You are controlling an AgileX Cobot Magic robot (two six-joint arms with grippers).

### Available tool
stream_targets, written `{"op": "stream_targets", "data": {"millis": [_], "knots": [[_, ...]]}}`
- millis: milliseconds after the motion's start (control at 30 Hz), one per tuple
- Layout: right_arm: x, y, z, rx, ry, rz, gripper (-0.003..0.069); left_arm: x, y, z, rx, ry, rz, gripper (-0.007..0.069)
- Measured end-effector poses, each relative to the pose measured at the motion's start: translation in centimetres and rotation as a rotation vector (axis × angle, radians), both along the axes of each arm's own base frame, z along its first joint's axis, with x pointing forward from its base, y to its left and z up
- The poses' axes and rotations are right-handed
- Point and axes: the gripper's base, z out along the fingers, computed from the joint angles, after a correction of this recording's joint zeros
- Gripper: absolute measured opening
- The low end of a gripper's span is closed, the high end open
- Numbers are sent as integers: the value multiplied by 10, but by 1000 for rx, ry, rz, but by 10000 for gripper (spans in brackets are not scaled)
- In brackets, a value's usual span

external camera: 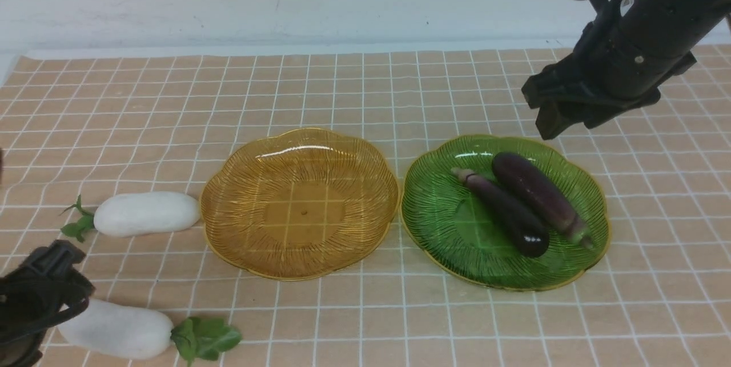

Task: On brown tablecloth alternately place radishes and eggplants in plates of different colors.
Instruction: 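Pick up the white radish and place it in the left plate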

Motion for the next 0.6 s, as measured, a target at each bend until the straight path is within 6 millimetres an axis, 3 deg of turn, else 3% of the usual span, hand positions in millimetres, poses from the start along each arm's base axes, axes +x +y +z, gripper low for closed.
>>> {"op": "stream_targets", "data": {"millis": [333,467,600], "knots": [[0,0,0,3,1,0,379,10,-1,-27,5,87,-18,565],[0,0,0,3,1,0,379,10,-1,-25,48,82,-98,427],[0,0,0,3,1,0,379,9,-2,-8,82,32,-166,375]]}}
